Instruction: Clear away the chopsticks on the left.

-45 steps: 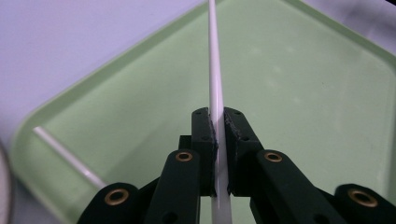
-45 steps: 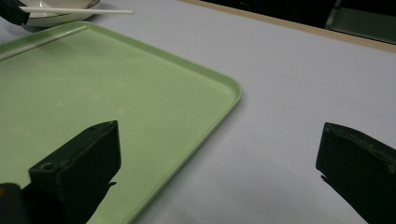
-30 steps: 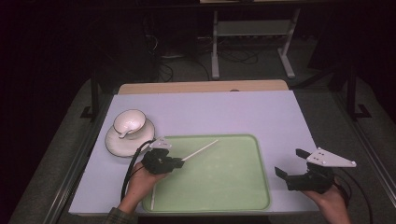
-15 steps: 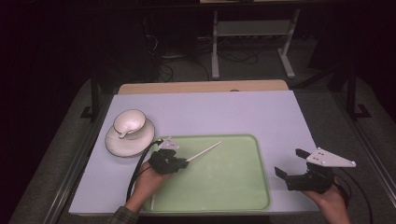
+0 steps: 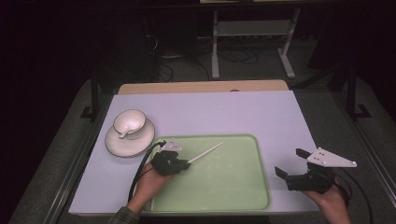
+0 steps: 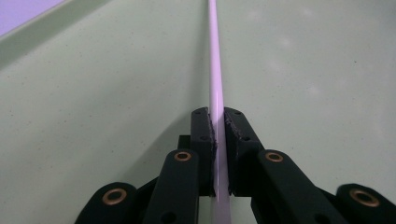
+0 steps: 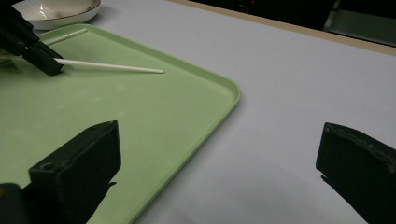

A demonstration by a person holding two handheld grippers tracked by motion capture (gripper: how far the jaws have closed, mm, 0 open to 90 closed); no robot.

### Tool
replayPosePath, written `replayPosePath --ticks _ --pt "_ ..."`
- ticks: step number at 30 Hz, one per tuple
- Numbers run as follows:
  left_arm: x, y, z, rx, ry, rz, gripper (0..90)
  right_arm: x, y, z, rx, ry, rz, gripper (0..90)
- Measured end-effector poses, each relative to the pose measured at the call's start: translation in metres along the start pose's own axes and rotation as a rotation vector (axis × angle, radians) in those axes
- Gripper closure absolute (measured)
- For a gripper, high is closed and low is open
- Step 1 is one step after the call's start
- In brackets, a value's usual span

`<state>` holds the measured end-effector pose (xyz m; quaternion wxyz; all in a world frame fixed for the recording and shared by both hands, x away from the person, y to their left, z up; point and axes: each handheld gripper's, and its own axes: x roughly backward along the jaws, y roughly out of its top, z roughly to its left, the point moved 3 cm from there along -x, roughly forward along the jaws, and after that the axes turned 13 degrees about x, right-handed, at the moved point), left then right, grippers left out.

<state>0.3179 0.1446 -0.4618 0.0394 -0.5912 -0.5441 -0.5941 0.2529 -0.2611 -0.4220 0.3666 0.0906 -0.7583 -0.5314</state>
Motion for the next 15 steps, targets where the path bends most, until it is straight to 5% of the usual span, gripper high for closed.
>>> replayPosePath --ticks 15 --pt "0.0049 0.0022 0.0000 0.006 -0.024 0.000 80.4 0.0013 0.0014 0.0005 -0.001 -0.002 -0.004 0.0"
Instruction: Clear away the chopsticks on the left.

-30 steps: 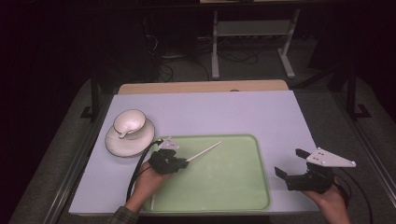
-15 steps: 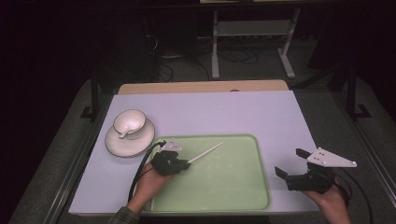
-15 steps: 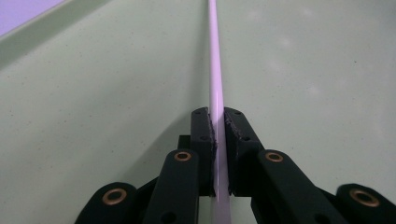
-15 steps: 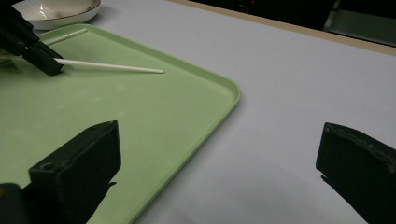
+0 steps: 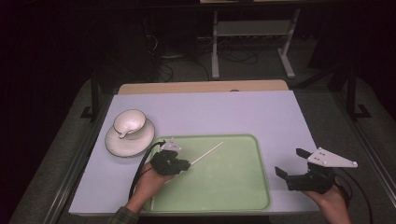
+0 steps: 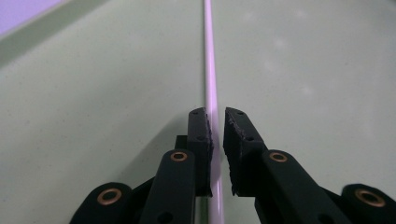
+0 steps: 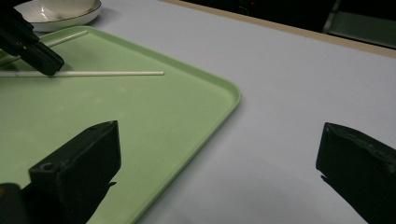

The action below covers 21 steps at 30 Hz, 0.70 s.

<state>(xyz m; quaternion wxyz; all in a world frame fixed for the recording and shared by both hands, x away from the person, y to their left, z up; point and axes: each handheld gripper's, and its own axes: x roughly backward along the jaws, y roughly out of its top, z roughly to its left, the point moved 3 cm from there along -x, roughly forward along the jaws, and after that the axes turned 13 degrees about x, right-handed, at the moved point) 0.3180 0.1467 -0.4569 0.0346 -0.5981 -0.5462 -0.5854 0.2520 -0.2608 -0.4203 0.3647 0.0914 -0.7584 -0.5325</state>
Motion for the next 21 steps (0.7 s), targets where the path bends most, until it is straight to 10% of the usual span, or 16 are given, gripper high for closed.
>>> replayPosePath --ticks 8,21 --pt "0.012 0.022 -0.001 -0.042 -0.056 -0.044 89.9 0.001 0.000 -0.001 -0.003 -0.005 0.000 0.0" --pt "-0.019 0.069 -0.007 -0.102 -0.094 -0.040 90.0 0.000 -0.001 -0.002 -0.003 -0.004 0.001 0.0"
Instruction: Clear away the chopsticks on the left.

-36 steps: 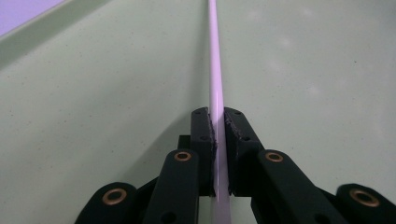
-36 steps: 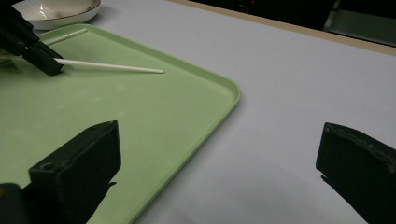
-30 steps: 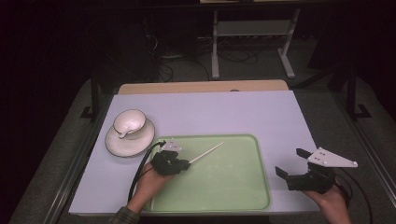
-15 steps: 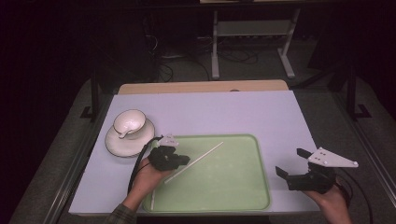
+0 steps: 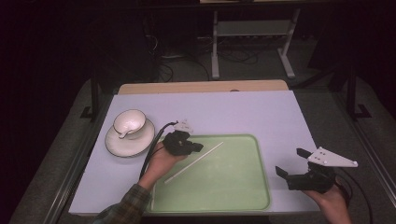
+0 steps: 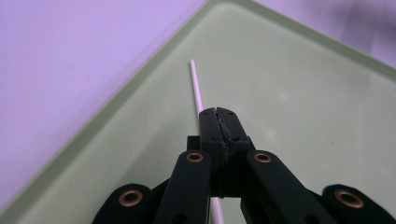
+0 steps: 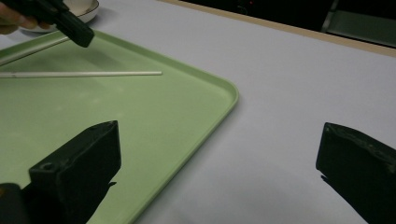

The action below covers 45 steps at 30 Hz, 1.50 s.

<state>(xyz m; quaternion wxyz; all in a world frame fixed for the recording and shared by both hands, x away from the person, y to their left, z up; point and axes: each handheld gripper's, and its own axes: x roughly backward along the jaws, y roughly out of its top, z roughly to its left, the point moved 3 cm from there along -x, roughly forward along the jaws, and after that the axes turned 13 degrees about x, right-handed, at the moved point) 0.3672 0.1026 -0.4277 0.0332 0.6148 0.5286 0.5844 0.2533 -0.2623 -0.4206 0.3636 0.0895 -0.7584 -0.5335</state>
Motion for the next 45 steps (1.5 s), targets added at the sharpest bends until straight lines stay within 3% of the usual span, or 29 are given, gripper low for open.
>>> replayPosePath --ticks 7,17,23,26,34,45 --pt "-0.029 0.020 -0.004 -0.002 -0.027 0.018 90.0 -0.001 0.000 0.002 0.000 0.007 0.001 0.0" --pt "-0.060 0.036 -0.002 -0.012 -0.022 0.052 90.0 0.000 0.001 0.001 -0.002 0.007 -0.006 0.0" --pt "-0.070 0.041 -0.001 -0.005 -0.009 0.043 90.0 -0.001 0.001 0.001 0.000 0.011 -0.007 0.0" --pt "-0.077 0.045 -0.004 0.001 -0.027 0.038 90.0 -0.001 0.001 0.001 0.000 0.011 -0.009 0.0" --pt "-0.094 0.047 -0.004 0.008 -0.019 0.057 90.0 0.000 0.001 0.001 -0.004 0.013 -0.012 0.0" --pt "-0.093 0.045 0.007 0.012 0.058 0.071 90.0 -0.001 0.001 0.002 -0.001 0.014 -0.012 0.0"
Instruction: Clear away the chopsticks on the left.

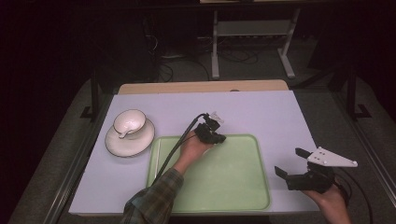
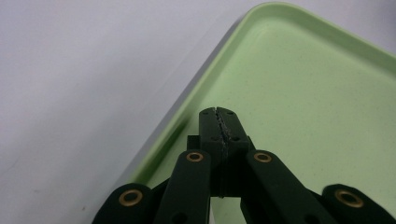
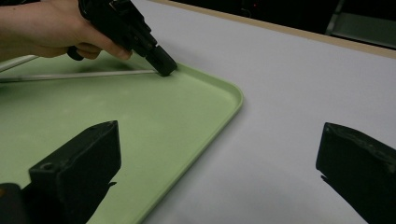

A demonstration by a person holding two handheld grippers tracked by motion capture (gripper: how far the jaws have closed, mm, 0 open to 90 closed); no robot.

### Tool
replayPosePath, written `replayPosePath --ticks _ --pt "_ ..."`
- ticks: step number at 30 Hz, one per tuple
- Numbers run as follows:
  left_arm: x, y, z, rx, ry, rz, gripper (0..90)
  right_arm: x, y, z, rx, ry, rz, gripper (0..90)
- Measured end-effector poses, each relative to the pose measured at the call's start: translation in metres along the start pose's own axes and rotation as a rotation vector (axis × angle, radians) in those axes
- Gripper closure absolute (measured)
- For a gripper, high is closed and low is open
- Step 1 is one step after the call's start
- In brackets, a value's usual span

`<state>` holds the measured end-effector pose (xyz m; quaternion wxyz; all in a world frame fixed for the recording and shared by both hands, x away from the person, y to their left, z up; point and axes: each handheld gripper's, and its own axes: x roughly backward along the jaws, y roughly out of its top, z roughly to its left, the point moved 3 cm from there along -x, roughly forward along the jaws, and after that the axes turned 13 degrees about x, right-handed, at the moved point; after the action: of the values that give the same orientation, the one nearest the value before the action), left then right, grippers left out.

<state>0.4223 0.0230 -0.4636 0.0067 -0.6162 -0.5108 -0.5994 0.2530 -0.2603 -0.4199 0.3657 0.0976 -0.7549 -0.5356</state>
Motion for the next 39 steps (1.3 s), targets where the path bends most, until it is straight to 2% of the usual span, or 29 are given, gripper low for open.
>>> replayPosePath --ticks 4,10,39 --pt "0.005 -0.002 0.007 0.017 0.019 -0.009 90.0 0.000 0.000 0.000 -0.002 -0.001 0.000 0.0" --pt "0.011 -0.006 0.013 0.021 0.050 -0.011 90.0 -0.001 0.000 0.000 0.001 0.000 0.003 0.0" --pt "0.050 -0.035 0.045 0.087 0.126 -0.012 90.0 0.000 0.000 0.000 0.000 -0.003 0.006 0.0"
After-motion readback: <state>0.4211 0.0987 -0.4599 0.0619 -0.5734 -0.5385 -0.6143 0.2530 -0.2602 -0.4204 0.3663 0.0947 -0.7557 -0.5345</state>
